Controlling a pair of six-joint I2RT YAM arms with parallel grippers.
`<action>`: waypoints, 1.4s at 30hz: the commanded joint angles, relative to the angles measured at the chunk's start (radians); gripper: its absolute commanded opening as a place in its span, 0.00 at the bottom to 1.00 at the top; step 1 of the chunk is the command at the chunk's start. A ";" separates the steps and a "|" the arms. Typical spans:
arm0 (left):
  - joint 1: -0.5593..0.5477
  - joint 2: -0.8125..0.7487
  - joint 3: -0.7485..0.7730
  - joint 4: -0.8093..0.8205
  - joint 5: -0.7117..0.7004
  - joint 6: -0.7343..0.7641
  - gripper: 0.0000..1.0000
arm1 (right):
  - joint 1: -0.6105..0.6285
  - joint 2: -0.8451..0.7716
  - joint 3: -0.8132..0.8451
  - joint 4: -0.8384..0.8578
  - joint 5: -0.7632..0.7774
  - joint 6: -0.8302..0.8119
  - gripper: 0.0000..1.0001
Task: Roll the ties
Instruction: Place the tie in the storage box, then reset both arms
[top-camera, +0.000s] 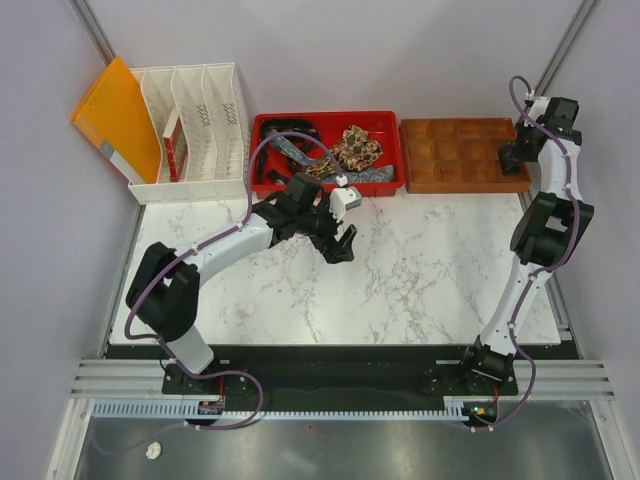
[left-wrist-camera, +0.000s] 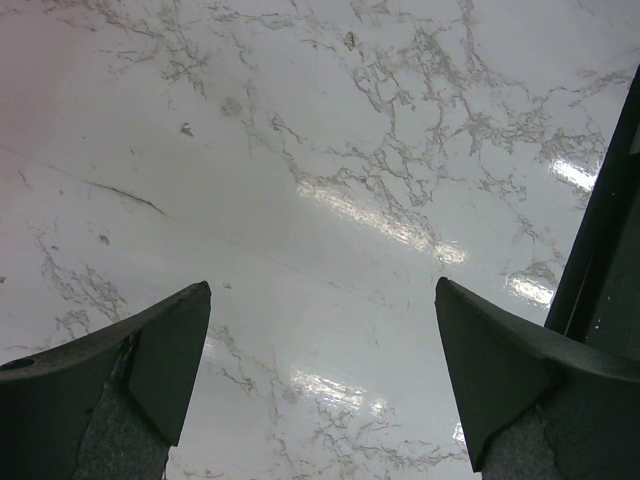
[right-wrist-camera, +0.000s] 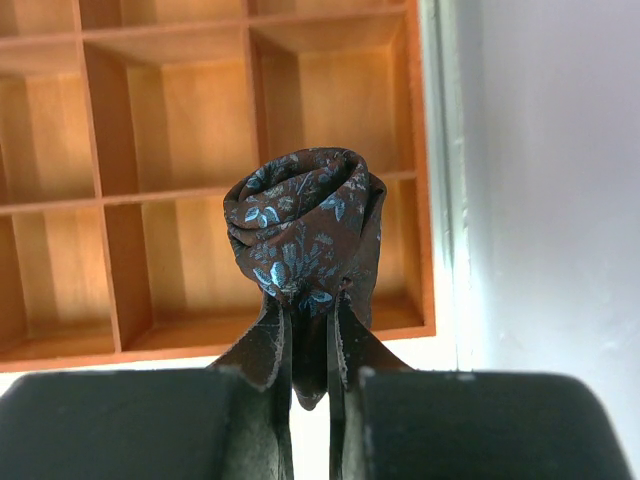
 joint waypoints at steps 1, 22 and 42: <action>0.002 -0.007 0.019 0.003 0.019 -0.021 1.00 | 0.004 0.004 0.032 -0.053 0.003 -0.027 0.00; 0.002 -0.004 0.025 -0.009 0.035 -0.047 1.00 | 0.004 0.128 0.085 -0.091 0.085 -0.027 0.27; 0.117 -0.078 0.104 -0.078 0.019 -0.099 1.00 | -0.008 -0.146 0.116 0.029 -0.039 0.125 0.98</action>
